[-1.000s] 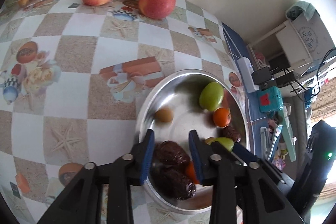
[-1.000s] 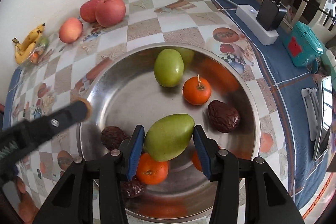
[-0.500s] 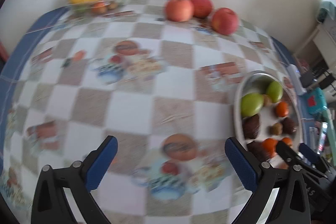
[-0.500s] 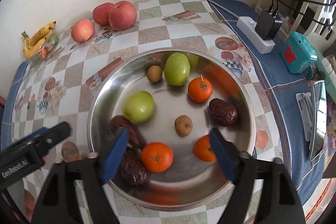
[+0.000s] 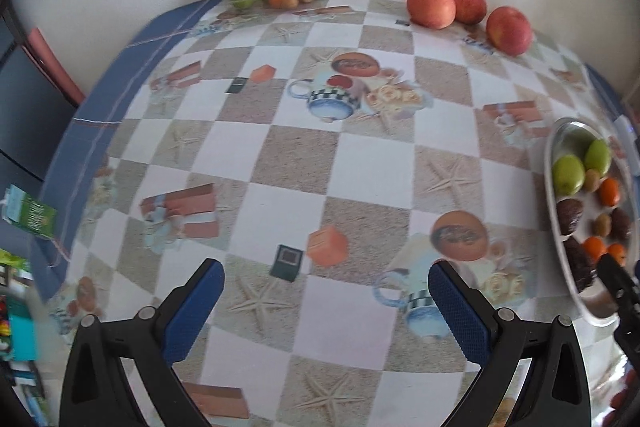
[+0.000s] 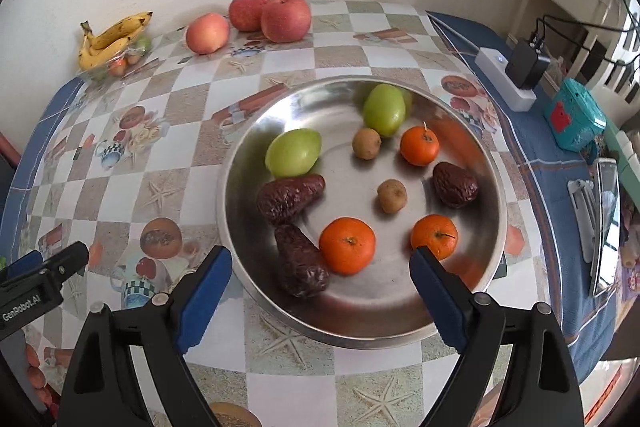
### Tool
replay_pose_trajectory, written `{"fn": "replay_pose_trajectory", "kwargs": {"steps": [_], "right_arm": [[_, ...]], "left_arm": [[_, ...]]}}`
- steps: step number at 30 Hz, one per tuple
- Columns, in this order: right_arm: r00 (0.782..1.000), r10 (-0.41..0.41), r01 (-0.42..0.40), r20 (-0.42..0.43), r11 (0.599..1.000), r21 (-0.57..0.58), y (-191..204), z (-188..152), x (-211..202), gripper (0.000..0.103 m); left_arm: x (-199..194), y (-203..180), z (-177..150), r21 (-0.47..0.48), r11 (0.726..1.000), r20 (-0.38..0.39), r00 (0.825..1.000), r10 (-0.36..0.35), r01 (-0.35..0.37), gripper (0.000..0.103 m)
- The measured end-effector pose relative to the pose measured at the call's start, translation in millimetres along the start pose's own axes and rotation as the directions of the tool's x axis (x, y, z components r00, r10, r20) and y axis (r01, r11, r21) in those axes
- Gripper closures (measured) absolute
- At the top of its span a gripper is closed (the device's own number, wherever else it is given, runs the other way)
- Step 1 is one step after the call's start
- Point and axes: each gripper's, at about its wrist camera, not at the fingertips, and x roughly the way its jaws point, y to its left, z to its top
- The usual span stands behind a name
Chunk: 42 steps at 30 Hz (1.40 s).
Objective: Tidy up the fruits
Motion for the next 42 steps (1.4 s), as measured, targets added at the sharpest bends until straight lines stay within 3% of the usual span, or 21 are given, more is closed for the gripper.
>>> {"fn": "replay_pose_trajectory", "kwargs": {"steps": [4,19,42], "right_arm": [[1.0,-0.006,0.006,0.003,1.0,-0.014,3,1,0,0.012],[1.0,-0.027,0.026,-0.011,0.999,-0.043,6,0,4,0.012],[0.999,-0.023,0.022,-0.022,0.997,-0.071,12,0,4,0.012]], "left_arm": [[4,0,-2,0.012,0.999,-0.032,0.998,0.046,-0.046,0.0],[2,-9,-3,0.033,0.999,-0.069,0.998,-0.003,0.005,0.0],[-2,-11,-2,0.031,0.999,-0.059,0.998,-0.027,0.029,0.0]]}}
